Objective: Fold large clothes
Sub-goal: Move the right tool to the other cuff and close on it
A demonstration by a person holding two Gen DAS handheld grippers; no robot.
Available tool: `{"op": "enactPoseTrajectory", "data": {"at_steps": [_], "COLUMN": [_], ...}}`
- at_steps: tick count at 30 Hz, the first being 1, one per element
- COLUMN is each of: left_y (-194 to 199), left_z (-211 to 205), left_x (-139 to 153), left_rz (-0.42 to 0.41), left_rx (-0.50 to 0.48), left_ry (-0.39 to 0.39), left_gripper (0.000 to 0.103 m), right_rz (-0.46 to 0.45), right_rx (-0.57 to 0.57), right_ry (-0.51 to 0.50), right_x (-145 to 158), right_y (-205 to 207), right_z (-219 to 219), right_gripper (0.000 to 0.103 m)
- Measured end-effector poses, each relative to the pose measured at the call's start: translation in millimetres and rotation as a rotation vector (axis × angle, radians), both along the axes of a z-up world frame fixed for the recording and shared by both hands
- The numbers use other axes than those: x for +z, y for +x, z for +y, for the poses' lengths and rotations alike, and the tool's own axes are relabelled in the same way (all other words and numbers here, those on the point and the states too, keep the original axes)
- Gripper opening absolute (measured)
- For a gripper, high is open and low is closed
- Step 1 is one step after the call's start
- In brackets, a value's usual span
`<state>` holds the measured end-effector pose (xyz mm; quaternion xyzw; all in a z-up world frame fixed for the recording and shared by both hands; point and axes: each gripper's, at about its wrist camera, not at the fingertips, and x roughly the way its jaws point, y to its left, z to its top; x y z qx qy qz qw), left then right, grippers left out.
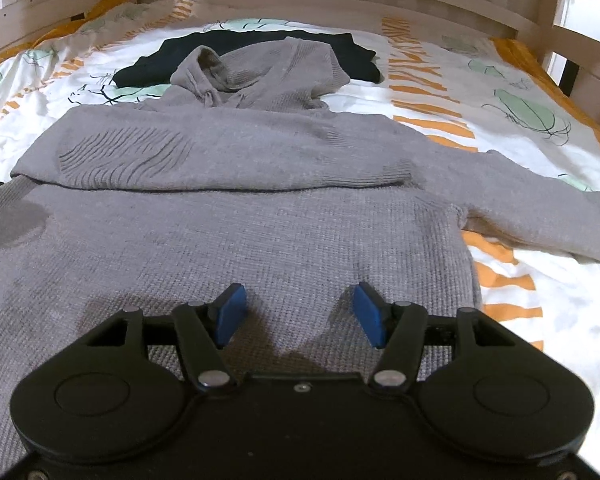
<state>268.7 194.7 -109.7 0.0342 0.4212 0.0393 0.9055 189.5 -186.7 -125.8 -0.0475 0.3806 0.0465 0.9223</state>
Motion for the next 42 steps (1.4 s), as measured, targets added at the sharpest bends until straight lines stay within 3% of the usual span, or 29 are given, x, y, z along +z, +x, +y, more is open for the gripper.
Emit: {"op": "enactPoseTrajectory", "data": {"at_steps": [6, 12, 15, 21, 30, 37, 42], "left_y": [-12, -12, -5, 14, 50, 66, 63], "left_z": [-8, -64, -106, -190, -300, -348, -360], "left_x": [41, 86, 95, 82, 40, 2, -16], "left_rz": [-0.071, -0.148, -0.154, -0.137, -0.074, 0.001, -0.011], "left_rx": [-0.023, -0.157, -0.234, -0.327, -0.443, -0.475, -0.515], "left_ry": [-0.22, -0.334, -0.375, -0.411, -0.415, -0.393, -0.29], "left_gripper": [0.058, 0.06, 0.066, 0.066, 0.066, 0.066, 0.067], "right_rz": [-0.004, 0.0, -0.002, -0.019, -0.064, -0.124, -0.169], "right_rx": [-0.006, -0.067, -0.126, -0.303, -0.566, -0.723, -0.779], "right_ry": [0.105, 0.216, 0.263, 0.347, 0.359, 0.34, 0.364], "right_x": [10, 26, 32, 35, 30, 18, 11], "right_y": [-5, -12, -14, -13, -14, -8, 11], "right_z": [-13, -48, -78, -158, -282, -360, -392], "right_gripper": [0.065, 0.068, 0.071, 0.072, 0.073, 0.073, 0.073]}}
